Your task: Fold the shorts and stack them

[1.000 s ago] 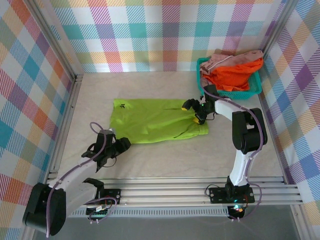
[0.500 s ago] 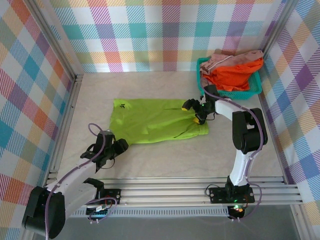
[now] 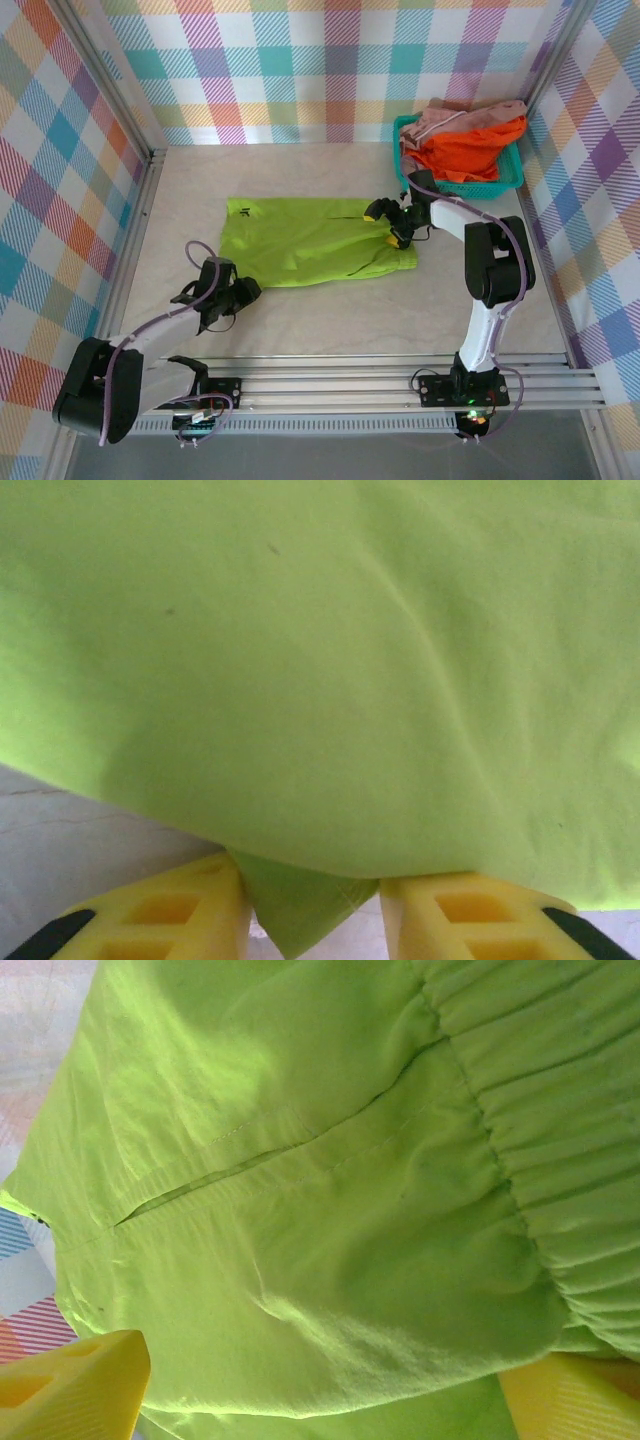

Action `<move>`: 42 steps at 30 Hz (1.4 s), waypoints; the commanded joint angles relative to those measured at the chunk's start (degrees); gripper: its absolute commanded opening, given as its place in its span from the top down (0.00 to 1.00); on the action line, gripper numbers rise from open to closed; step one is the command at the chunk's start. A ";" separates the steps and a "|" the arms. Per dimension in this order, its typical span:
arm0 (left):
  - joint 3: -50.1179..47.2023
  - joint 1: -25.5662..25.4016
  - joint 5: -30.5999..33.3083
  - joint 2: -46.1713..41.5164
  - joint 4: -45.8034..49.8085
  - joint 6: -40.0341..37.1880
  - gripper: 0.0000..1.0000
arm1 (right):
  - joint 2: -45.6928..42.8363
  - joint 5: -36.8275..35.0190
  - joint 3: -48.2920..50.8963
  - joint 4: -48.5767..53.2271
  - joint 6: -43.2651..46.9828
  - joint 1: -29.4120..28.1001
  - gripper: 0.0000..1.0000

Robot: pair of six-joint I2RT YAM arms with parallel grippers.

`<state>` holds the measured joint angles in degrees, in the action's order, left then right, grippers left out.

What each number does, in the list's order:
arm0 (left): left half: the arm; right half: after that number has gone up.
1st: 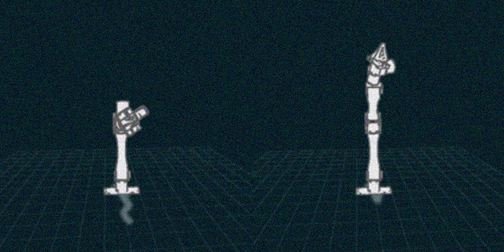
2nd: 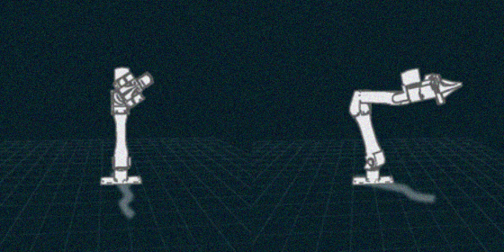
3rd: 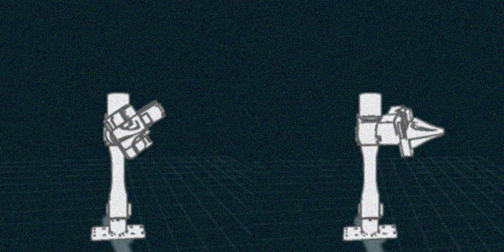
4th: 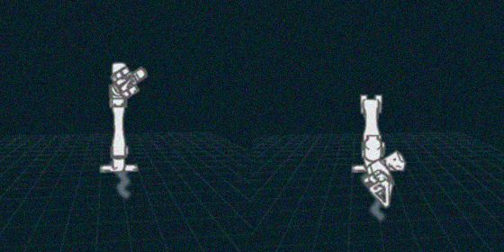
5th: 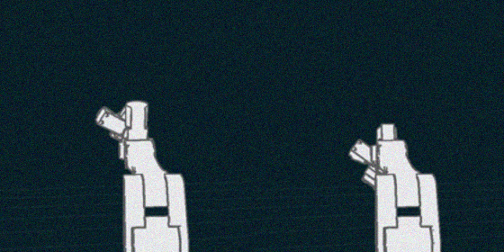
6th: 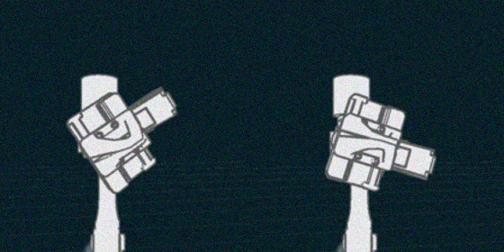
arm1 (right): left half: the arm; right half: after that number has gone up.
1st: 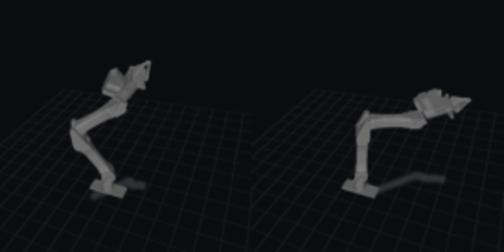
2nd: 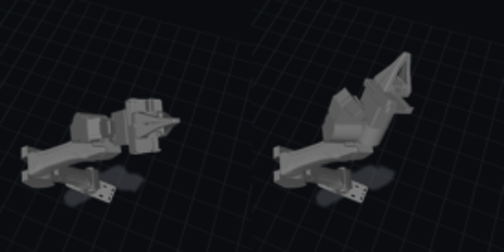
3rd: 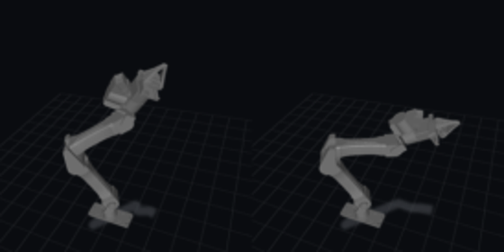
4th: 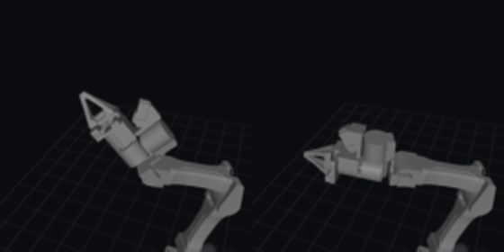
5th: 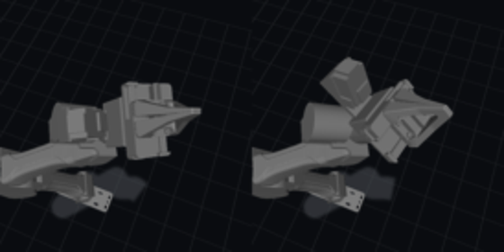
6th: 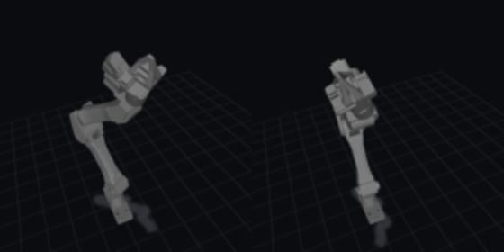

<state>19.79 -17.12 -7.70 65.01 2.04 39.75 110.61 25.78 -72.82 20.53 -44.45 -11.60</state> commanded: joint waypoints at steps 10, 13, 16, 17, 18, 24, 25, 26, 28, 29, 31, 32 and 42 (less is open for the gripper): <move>8.68 0.05 7.68 -2.09 11.45 -3.09 1.00 | 1.19 -1.66 2.48 2.48 2.14 1.28 0.10; 11.70 1.57 11.92 -5.03 20.73 -4.47 1.00 | 1.54 -2.13 2.94 3.00 1.91 2.73 0.10; 13.98 3.91 14.93 -6.30 27.70 -4.68 1.00 | 2.11 -2.83 2.79 4.12 2.77 3.67 0.10; 14.21 4.73 15.03 -6.35 29.15 -4.68 1.00 | 2.39 -2.93 2.70 4.40 3.16 3.77 0.10; 14.31 5.39 15.06 -6.38 29.96 -4.68 1.00 | 2.65 -2.93 2.68 4.61 3.37 3.87 0.10; 15.70 7.53 12.86 -5.46 31.15 -6.73 1.00 | 3.48 -3.13 3.38 4.18 3.58 4.14 0.10; 16.86 7.76 12.43 -5.43 31.69 -7.76 0.99 | 3.55 -3.03 3.38 4.23 3.70 4.20 0.10; 18.09 7.81 12.87 -5.39 32.51 -8.41 0.98 | 3.56 -3.02 3.30 4.25 3.86 4.21 0.10; 20.49 7.94 14.20 -5.18 34.44 -9.58 0.99 | 3.56 -3.25 3.14 4.34 4.19 4.30 0.10; 21.61 7.94 15.01 -5.01 35.60 -10.01 0.99 | 3.56 -3.28 3.12 4.46 4.27 4.47 0.10; 24.17 8.06 17.17 -4.72 38.52 -10.98 0.99 | 3.45 -3.28 2.99 4.68 4.36 4.69 0.10; 25.15 8.07 17.89 -4.77 39.78 -11.22 0.97 | 3.40 -3.28 2.94 4.79 4.37 4.83 0.10; 28.10 8.07 8.67 -17.90 39.02 -6.39 0.28 | 0.12 0.81 5.56 4.33 6.11 4.49 0.10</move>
<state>44.21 -9.54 3.03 51.96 40.47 32.36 110.06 29.41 -70.85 20.21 -41.12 -7.53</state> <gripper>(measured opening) 0.683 0.900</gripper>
